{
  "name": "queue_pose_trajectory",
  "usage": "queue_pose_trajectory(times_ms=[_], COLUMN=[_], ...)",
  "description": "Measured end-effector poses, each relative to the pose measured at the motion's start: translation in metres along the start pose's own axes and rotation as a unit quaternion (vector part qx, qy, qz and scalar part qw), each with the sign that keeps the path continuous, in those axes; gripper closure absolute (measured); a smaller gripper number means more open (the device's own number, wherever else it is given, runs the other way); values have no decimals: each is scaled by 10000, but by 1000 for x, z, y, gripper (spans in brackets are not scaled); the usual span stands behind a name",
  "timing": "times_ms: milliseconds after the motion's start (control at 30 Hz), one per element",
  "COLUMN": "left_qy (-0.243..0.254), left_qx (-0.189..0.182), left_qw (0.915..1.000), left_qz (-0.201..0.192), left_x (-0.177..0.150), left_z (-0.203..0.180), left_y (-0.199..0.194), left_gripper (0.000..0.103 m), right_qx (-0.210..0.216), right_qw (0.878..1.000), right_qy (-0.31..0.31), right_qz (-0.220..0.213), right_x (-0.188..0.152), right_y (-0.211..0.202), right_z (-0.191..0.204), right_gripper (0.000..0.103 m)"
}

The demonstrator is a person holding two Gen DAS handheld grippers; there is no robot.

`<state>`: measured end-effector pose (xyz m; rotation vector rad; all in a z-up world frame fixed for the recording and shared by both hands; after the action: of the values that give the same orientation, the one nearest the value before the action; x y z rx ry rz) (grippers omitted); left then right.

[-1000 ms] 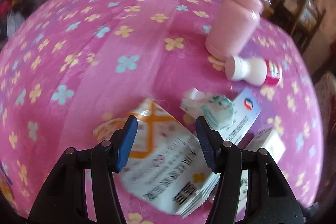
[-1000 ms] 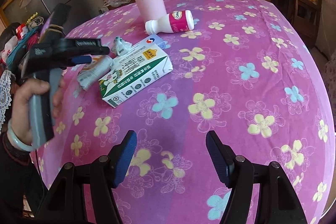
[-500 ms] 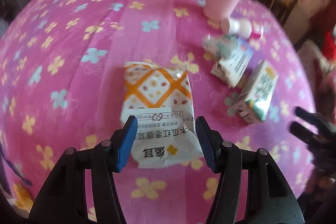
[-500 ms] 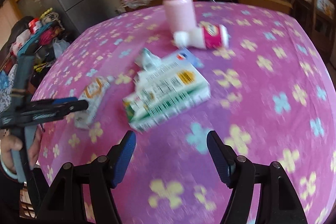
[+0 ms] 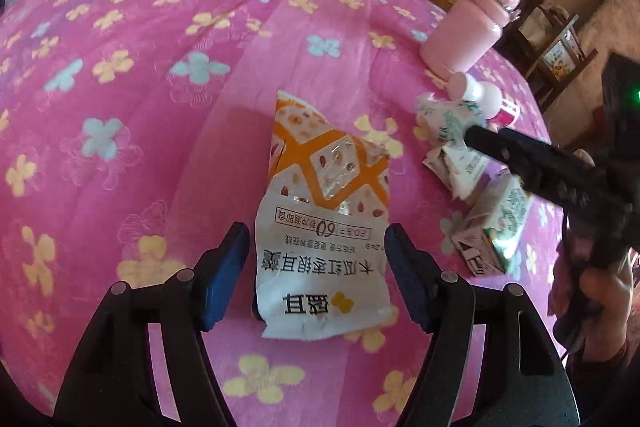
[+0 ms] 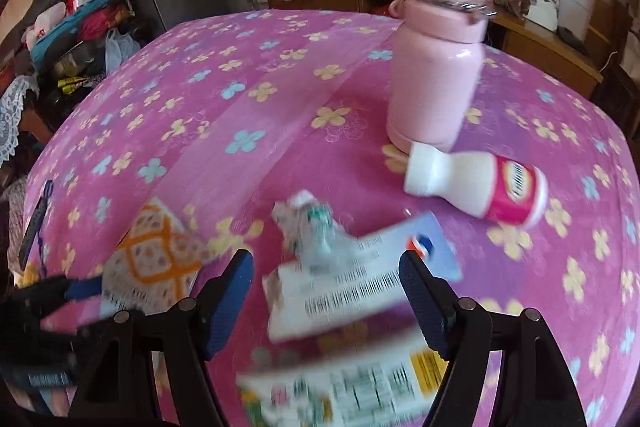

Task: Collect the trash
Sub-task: 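Grasp the orange-patterned snack bag with the left gripper while the right gripper grasps the small white packet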

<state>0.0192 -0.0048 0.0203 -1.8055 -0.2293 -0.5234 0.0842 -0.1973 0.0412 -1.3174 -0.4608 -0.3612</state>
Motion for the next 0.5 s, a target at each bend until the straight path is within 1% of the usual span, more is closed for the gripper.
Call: queue_pose_trajectory(times_ms=[67, 100, 133, 167, 200, 233, 267, 333, 433, 500], left_qy=[110, 210, 281, 386, 441, 548, 601, 734, 551, 566], left_qx=[140, 251, 285, 333, 340, 409, 435, 467, 169, 122], left_qw=[9998, 9995, 9992, 9987, 9984, 9976, 9972, 9961, 9982, 9980], left_qz=[-79, -44, -13, -46, -53, -88, -119, -145, -186, -266], left_x=[1, 2, 2, 2, 1, -1, -2, -5, -8, -10], left_z=[-3, -6, -8, -11, -12, -15, -16, -18, -14, -17], left_y=[1, 3, 5, 5, 7, 7, 7, 6, -4, -14], left_gripper=[34, 34, 34, 34, 35, 37, 52, 79, 92, 93], right_qx=[162, 165, 127, 72, 115, 180, 207, 242, 454, 558], right_qw=[9998, 9998, 9999, 10000, 9999, 9998, 9998, 9996, 9985, 9975], right_qy=[70, 83, 71, 18, -27, 2, 19, -37, 36, 82], right_qz=[81, 109, 82, -35, -59, -9, -8, -143, -314, -424], right_x=[6, 7, 8, 9, 9, 8, 7, 1, -10, -22], right_y=[15, 20, 25, 24, 25, 25, 24, 13, -15, -37], right_z=[2, 2, 4, 6, 8, 9, 10, 12, 8, 4], right_gripper=[31, 38, 51, 61, 76, 77, 78, 81, 81, 81])
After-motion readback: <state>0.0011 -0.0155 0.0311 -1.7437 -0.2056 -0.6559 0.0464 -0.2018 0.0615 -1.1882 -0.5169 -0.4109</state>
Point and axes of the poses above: each gripper's, at about its wrist camera, not at the fingertips, and y roughly the way its jaws point, z to its left, x to its top, the point moved 1 cm from there along y, roughly the way its jaws point, and after that the axes turned 11 degrees about y, right-handed, at the moved point
